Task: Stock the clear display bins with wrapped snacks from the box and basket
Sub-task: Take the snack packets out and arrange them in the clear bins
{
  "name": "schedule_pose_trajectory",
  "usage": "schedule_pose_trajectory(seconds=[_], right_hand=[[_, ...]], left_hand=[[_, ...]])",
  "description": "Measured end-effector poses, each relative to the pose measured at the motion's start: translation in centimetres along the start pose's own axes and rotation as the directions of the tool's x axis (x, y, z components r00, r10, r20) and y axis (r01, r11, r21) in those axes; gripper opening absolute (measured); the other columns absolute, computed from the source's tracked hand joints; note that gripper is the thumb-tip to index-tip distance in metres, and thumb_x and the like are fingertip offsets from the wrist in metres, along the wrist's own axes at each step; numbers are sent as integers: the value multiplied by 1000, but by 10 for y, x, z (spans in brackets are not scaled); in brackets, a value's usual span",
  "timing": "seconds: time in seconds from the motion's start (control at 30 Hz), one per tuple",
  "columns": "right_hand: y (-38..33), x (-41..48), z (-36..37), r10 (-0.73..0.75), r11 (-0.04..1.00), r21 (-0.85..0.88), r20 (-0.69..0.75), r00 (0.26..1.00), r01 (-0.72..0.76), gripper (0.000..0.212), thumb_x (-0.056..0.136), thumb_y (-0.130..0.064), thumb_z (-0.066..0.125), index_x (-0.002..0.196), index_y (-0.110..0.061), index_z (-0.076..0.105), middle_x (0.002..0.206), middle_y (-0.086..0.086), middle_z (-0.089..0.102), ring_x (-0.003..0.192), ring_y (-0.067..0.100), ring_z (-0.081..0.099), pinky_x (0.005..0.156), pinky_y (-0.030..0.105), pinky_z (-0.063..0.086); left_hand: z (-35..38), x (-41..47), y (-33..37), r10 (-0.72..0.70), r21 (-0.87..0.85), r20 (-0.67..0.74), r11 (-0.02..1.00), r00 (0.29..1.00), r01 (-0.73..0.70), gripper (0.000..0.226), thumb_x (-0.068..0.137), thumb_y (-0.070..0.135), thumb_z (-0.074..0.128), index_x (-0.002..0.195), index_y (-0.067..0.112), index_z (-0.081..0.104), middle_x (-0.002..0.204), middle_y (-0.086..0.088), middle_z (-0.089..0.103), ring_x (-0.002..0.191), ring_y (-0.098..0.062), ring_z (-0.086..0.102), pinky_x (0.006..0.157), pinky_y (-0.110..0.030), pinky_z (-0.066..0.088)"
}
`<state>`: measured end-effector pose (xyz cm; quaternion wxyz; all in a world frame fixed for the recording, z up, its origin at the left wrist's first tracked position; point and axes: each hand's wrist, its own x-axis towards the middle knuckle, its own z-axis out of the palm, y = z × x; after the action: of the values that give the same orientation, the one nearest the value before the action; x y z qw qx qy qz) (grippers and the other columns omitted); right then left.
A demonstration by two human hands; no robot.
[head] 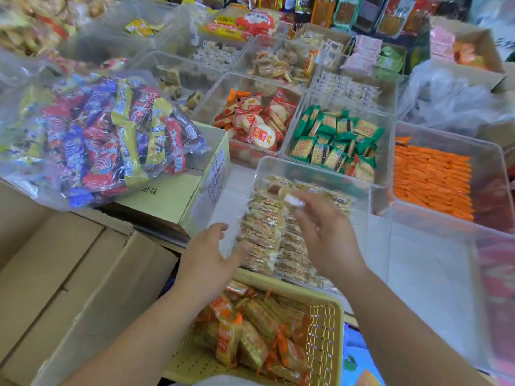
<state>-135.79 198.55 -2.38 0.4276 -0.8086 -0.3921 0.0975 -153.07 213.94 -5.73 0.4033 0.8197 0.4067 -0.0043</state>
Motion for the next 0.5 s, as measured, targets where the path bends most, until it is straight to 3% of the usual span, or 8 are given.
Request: schedule_pose_trajectory(seconds=[0.07, 0.13, 0.23, 0.43, 0.5], right_hand=[[9, 32, -1, 74, 989, -134, 27, 997, -69, 34, 105, -29, 50, 138, -25, 57, 124, -1, 62, 108, 12, 59, 87, 28, 46], [17, 63, 5, 137, 954, -281, 95, 986, -106, 38, 107, -33, 44, 141, -21, 55, 131, 5, 60, 117, 23, 56, 88, 29, 41], [20, 97, 22, 217, 903, -414, 222, 950, -109, 38, 108, -37, 37, 138, -23, 55, 132, 10, 58, 113, 30, 58, 87, 36, 44], [31, 121, 63, 333, 816, -578, 437, 835, -23, 36, 109, -32, 32, 127, -13, 56, 114, 18, 63, 107, 38, 61, 89, 42, 51], [34, 124, 70, 350, 815, -578, 447, 823, -33, 39, 110, -32, 32, 136, -14, 54, 125, 18, 62, 115, 38, 59, 94, 40, 46]], left_hand=[[5, 4, -11, -36, 151, 115, 988, 993, 18, 89, 86, 72, 63, 158, 28, 34, 146, 8, 54, 133, -20, 52, 107, -42, 46], [10, 7, -18, -38, 223, 159, 975, 987, 2, 94, 84, 74, 64, 159, 28, 31, 143, 10, 57, 129, -19, 56, 106, -40, 47], [14, 11, -26, 7, 220, 111, 975, 994, -31, 86, 87, 69, 64, 156, 26, 37, 138, 12, 61, 118, -17, 60, 103, -39, 48], [22, 14, -42, 58, 192, 76, 979, 995, -72, 89, 85, 76, 57, 157, 31, 33, 132, 19, 61, 121, -12, 56, 97, -34, 48], [22, 15, -46, 83, 227, 58, 969, 995, -94, 93, 81, 84, 47, 157, 31, 34, 130, 19, 62, 120, -11, 57, 95, -33, 49]])
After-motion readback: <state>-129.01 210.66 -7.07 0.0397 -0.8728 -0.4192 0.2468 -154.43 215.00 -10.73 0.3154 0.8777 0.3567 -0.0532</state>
